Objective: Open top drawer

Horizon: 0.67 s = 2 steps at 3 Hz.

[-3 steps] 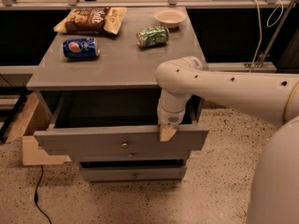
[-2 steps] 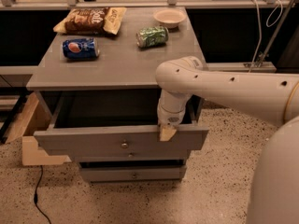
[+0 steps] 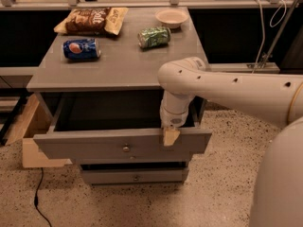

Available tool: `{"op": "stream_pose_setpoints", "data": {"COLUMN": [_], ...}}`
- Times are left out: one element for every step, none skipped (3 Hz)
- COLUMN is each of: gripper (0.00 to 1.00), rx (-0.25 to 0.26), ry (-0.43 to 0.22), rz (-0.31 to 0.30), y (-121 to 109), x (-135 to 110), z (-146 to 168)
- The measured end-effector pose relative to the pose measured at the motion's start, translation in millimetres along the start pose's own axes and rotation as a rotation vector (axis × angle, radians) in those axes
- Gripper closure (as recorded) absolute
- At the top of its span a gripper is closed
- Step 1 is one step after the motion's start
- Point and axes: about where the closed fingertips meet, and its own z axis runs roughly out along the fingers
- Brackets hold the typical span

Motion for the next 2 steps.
{"op": "stream_pose_setpoints", "data": {"gripper": [0.0, 0.0], "rx": [-0.044, -0.088], "ry": [0.032, 0.073], "rz": [-0.001, 0.023], "y": [3, 14], "x": [-1, 8], "z": [2, -1]}}
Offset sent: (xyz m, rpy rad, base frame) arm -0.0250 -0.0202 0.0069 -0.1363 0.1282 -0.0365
